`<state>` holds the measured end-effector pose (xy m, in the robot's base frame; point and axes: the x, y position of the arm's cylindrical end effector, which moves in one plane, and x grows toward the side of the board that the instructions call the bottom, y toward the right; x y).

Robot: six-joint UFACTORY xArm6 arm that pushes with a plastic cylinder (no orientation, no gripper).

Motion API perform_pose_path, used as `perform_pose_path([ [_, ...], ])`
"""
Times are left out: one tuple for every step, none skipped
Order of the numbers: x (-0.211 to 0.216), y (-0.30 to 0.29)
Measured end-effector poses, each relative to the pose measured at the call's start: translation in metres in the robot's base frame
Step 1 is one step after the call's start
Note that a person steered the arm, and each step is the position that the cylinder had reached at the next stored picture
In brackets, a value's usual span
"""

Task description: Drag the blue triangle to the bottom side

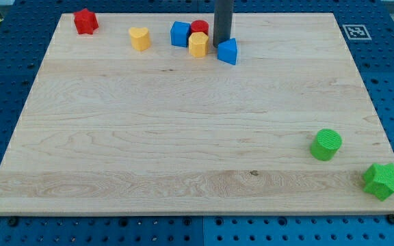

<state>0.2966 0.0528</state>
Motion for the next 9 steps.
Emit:
perform_pose_path([
  [0.009, 0.027],
  [0.021, 0.035],
  [0.022, 0.034],
  [0.027, 0.034],
  [0.041, 0.014],
  [0.049, -0.002],
  [0.061, -0.003],
  [0.077, 0.014],
  [0.084, 0.034],
])
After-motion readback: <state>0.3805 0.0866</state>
